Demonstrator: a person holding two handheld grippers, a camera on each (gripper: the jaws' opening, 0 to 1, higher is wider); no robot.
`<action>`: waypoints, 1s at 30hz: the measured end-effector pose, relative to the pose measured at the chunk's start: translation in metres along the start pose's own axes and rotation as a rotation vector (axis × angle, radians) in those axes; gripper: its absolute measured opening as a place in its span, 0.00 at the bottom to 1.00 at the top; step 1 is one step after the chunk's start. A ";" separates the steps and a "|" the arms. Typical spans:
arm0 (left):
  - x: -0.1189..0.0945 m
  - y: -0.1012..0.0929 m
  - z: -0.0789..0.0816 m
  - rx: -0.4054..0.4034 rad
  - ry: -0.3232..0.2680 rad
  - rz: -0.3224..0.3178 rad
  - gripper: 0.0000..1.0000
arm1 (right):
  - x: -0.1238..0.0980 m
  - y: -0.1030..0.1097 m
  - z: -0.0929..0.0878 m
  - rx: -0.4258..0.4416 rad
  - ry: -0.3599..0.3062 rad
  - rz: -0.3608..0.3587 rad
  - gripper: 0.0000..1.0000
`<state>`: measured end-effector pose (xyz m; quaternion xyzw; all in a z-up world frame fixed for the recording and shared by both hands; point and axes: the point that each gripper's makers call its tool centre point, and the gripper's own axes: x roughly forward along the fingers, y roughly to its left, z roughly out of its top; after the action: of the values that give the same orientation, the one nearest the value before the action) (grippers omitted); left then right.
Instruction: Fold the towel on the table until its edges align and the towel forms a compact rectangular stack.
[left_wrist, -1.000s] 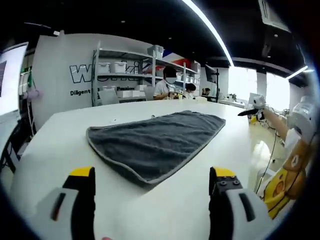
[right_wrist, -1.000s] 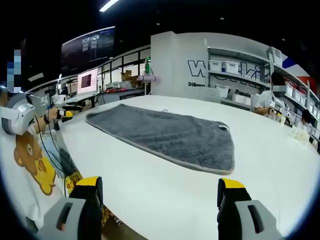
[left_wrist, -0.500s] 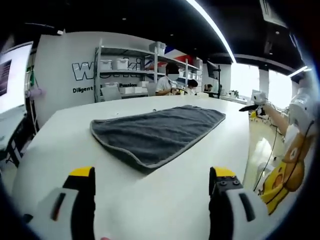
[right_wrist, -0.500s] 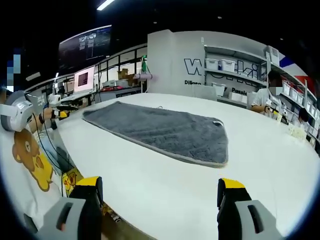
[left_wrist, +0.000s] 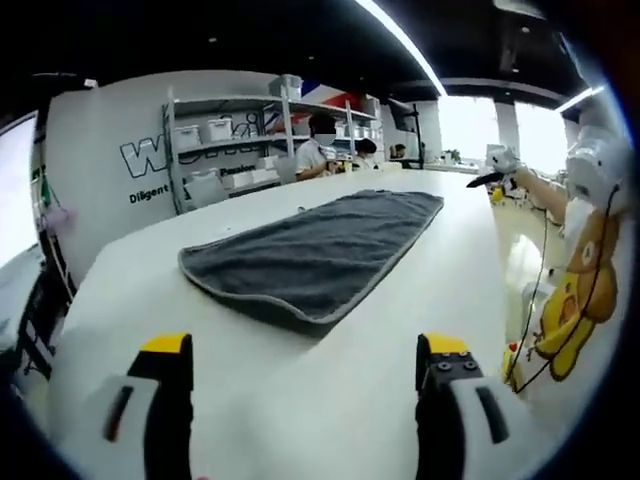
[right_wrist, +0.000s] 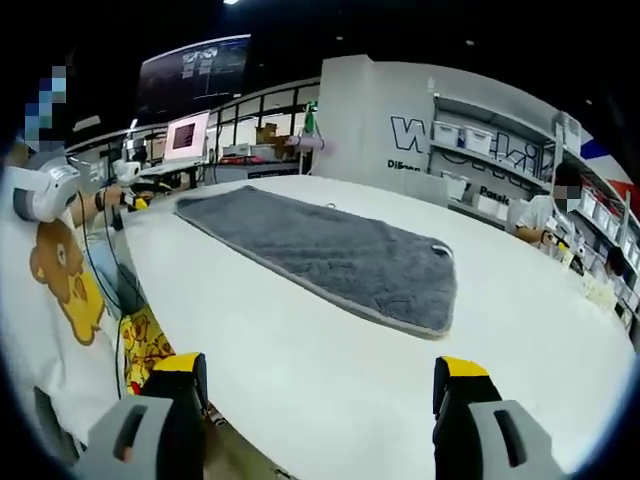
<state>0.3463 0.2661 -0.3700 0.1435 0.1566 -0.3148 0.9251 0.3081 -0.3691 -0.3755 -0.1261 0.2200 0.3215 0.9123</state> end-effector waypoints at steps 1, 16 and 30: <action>0.002 0.000 0.001 0.032 -0.004 -0.021 0.92 | 0.000 0.000 0.000 0.001 -0.001 0.000 0.98; 0.039 -0.004 0.019 0.356 -0.008 -0.343 0.72 | -0.010 0.006 0.009 0.000 0.015 -0.021 0.98; 0.060 -0.004 0.006 0.534 0.007 -0.489 0.52 | -0.020 0.021 0.016 0.010 0.039 -0.077 0.98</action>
<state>0.3904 0.2280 -0.3880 0.3396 0.1018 -0.5560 0.7518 0.2857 -0.3574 -0.3536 -0.1364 0.2344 0.2827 0.9201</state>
